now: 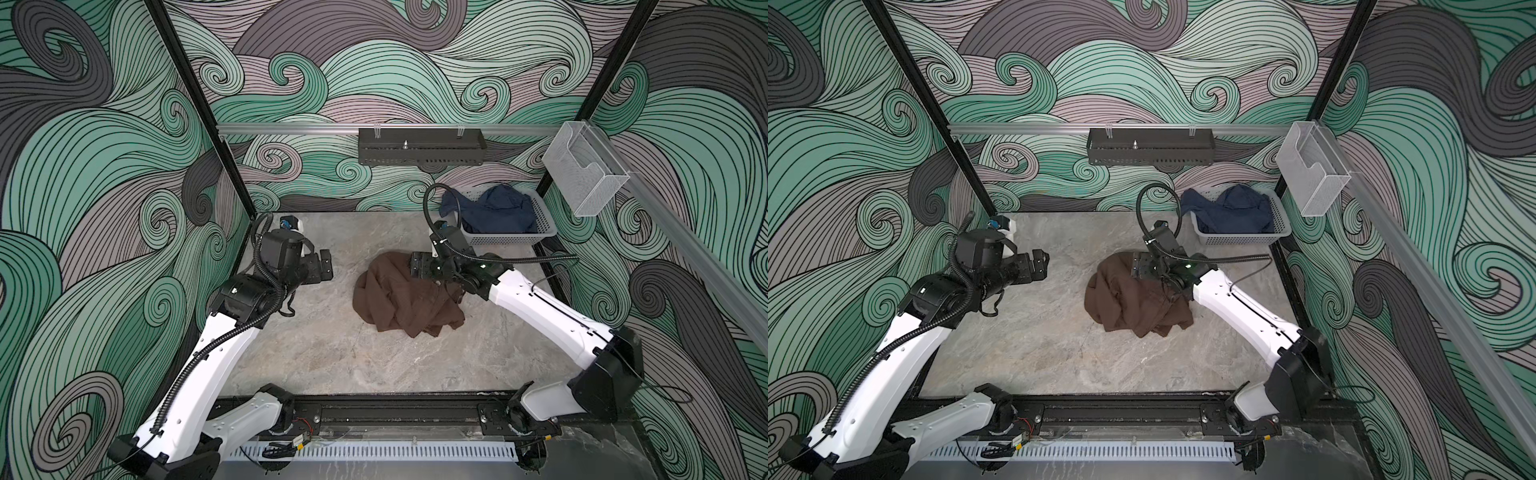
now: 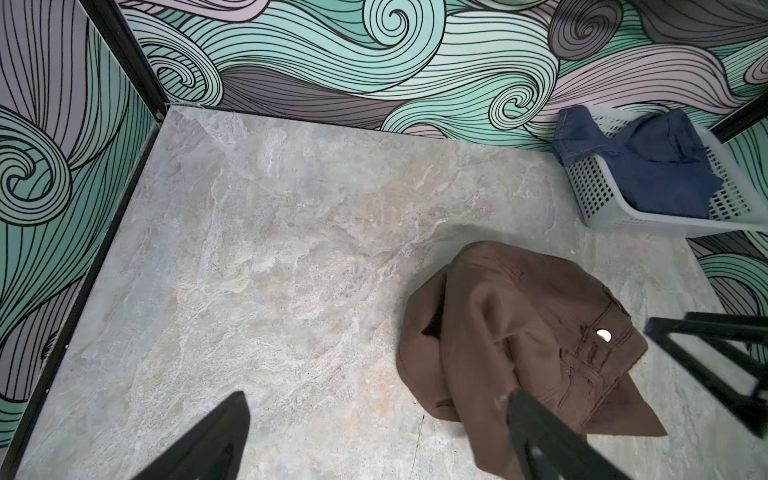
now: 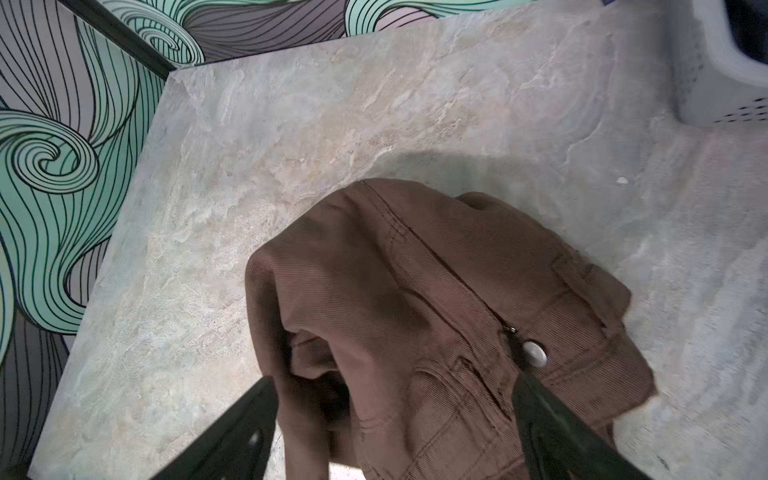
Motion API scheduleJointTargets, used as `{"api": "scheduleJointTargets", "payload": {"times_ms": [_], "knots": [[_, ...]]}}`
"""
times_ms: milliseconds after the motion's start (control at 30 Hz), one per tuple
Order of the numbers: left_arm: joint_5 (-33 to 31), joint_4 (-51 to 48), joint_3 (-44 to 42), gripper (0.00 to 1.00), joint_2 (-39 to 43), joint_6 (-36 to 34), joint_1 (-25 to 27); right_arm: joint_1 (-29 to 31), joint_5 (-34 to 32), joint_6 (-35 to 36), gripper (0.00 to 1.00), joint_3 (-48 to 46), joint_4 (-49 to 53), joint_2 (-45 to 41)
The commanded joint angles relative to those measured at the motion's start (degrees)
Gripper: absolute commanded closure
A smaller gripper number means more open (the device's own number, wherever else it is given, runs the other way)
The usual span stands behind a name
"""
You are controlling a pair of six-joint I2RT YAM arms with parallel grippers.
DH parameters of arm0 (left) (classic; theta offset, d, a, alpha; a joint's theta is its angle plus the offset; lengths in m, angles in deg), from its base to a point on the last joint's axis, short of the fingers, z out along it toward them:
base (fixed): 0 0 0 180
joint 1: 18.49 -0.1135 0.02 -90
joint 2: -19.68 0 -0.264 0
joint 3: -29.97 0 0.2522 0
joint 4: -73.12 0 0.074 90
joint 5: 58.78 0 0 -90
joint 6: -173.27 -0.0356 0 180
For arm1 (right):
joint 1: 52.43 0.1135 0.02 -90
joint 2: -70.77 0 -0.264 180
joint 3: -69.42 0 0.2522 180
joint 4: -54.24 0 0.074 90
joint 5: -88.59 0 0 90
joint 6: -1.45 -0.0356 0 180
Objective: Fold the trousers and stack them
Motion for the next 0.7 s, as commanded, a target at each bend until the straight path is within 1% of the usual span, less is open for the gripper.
{"api": "scheduleJointTargets", "payload": {"times_ms": [0, 100, 167, 267, 333, 400, 433, 500, 533, 667], "knots": [[2.6, -2.9, -0.9, 0.01, -0.8, 1.8, 0.2, -4.8, -0.2, -5.1, 0.11, -1.2, 6.7, -6.9], [6.4, -2.8, -2.5, 0.01, -1.8, 4.7, 0.2, -10.0, 5.7, -12.1, 0.14, -6.9, 7.8, -12.3], [9.4, -2.0, -4.0, 0.01, -2.6, 6.5, 0.2, -11.2, 7.5, -16.4, 0.16, -11.7, 7.4, -15.8], [13.4, -0.5, -6.0, 0.02, -4.0, 9.3, 0.2, -11.2, 10.9, -21.5, 0.20, -20.8, 1.2, -20.7], [15.5, 0.9, -7.3, 0.01, -4.4, 11.1, 0.2, -11.0, 12.7, -27.9, 0.22, -28.2, -4.6, -23.7], [17.2, 2.7, -9.0, 0.01, -4.4, 12.9, 0.2, -10.3, 13.0, -33.8, 0.24, -35.2, -10.4, -26.6], [18.0, 3.5, -9.8, 0.01, -4.3, 13.7, 0.1, -9.5, 12.3, -35.3, 0.25, -37.5, -12.3, -27.6], [19.8, 5.6, -12.0, 0.02, -3.9, 15.5, 0.1, -7.4, 9.8, -36.3, 0.25, -41.2, -15.5, -29.6], [20.4, 6.4, -13.1, 0.01, -3.6, 16.4, 0.1, -6.9, 9.5, -36.6, 0.25, -42.4, -16.5, -30.1], [23.3, 9.9, -17.8, 0.01, -2.5, 20.0, 0.1, -4.7, 9.9, -41.7, 0.25, -48.1, -20.8, -31.4]]}}
